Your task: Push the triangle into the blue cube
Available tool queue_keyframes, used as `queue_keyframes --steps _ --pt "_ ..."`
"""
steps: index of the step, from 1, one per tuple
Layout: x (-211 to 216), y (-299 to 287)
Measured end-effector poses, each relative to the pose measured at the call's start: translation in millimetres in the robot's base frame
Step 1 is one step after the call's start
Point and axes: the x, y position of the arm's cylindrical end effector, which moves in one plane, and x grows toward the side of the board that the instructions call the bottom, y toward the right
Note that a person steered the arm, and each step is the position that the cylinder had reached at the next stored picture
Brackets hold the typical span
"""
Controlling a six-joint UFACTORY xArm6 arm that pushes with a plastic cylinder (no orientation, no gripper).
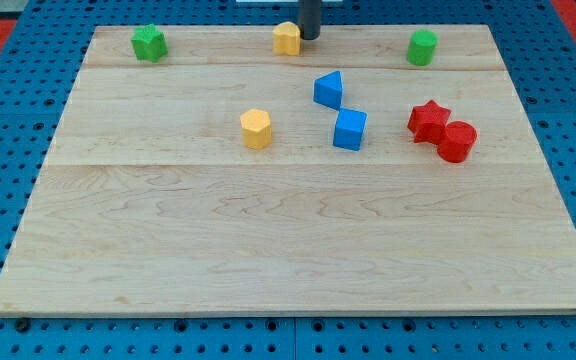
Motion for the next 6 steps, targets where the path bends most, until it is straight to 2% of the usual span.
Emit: queue_keyframes --steps 1,3,6 --pt "3 -2" --pt "47 30" --pt "170 46"
